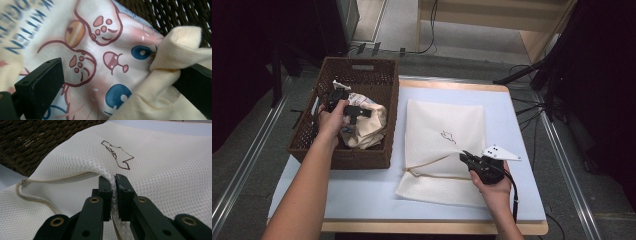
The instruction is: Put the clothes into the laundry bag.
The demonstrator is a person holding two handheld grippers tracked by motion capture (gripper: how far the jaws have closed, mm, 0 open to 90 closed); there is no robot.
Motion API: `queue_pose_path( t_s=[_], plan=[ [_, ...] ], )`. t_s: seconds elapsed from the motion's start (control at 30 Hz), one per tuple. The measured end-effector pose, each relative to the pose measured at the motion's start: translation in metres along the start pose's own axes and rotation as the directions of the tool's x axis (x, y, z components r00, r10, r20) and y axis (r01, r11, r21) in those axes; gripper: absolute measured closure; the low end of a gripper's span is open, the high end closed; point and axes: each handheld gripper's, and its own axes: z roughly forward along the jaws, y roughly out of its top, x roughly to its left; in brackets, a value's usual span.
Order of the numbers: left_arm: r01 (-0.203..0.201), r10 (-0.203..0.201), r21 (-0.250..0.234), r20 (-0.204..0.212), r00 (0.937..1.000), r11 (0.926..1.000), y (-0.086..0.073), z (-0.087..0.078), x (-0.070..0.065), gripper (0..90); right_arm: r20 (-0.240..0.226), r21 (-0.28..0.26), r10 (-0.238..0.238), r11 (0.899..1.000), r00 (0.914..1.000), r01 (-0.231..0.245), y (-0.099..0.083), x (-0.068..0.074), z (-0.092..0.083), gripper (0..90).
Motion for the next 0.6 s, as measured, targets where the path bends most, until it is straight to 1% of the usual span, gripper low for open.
queue_pose_path(
  t_s=[0.03,0.1,0.17,0.2,0.23,0.27,0.3,0.37,0.43,0.47,0.5,0.53,0.57,0.6],
  plan=[
    [0.006,-0.006,0.012,0.016,0.9999,0.9999,0.0,0.001,0.0,0.0,-0.005,-0.002,0.0,1.0,1.0,0.0,0.0,0.0,0.0,83.5],
    [0.013,-0.017,0.061,0.067,0.9976,0.9981,0.0,0.005,0.0,0.0,-0.017,-0.011,-0.004,1.0,0.9999,0.004,0.0,0.001,0.0,82.9],
    [0.013,-0.02,0.08,0.089,0.9958,0.9967,0.0,0.007,-0.002,0.0,-0.031,-0.016,-0.008,1.0,0.9995,0.007,0.0,0.002,-0.001,82.4],
    [0.002,-0.012,0.09,0.108,0.9941,0.9959,0.0,0.008,-0.004,0.0,-0.031,-0.017,-0.009,1.0,0.9995,0.009,0.0,0.002,-0.001,82.3],
    [-0.004,-0.007,0.092,0.116,0.9932,0.9957,0.0,0.009,-0.005,0.0,-0.033,-0.015,-0.011,1.0,0.9994,0.011,0.0,0.003,-0.001,82.3],
    [-0.014,0.003,0.093,0.112,0.9937,0.9956,0.0,0.009,-0.007,0.0,-0.032,-0.012,-0.013,1.0,0.9994,0.013,0.0,0.003,-0.001,82.3],
    [-0.026,0.017,0.1,0.095,0.9954,0.9947,0.0,0.01,-0.008,0.0,-0.032,-0.009,-0.013,1.0,0.9994,0.013,0.0,0.003,0.0,82.4],
    [-0.061,0.052,0.123,0.073,0.996,0.9906,0.0,0.013,-0.011,0.0,-0.032,-0.003,-0.013,1.0,0.9994,0.013,-0.001,0.003,0.001,82.3],
    [-0.095,0.089,0.152,0.048,0.9949,0.9837,-0.001,0.018,-0.015,0.0,-0.031,0.001,-0.01,1.0,0.9995,0.01,-0.001,0.003,0.001,82.4],
    [-0.113,0.108,0.178,0.041,0.9933,0.9775,-0.001,0.021,-0.018,0.0,-0.031,0.001,-0.011,1.0,0.9995,0.011,-0.001,0.003,0.001,82.4],
    [-0.138,0.132,0.205,0.046,0.9902,0.969,-0.001,0.024,-0.022,0.0,-0.031,0.003,-0.012,1.0,0.9994,0.012,-0.001,0.003,0.002,82.4],
    [-0.157,0.148,0.223,0.054,0.9875,0.9622,-0.002,0.026,-0.025,0.0,-0.031,0.004,-0.013,1.0,0.9994,0.014,-0.001,0.003,0.002,82.3],
    [-0.172,0.164,0.231,0.054,0.9849,0.9576,-0.002,0.027,-0.026,0.0,-0.032,0.004,-0.014,1.0,0.9994,0.014,-0.002,0.003,0.002,82.2],
    [-0.176,0.167,0.236,0.058,0.9843,0.9559,-0.002,0.028,-0.026,0.0,-0.036,0.0,-0.015,1.0,0.9992,0.015,-0.002,0.003,0.002,82.0]
  ],
)
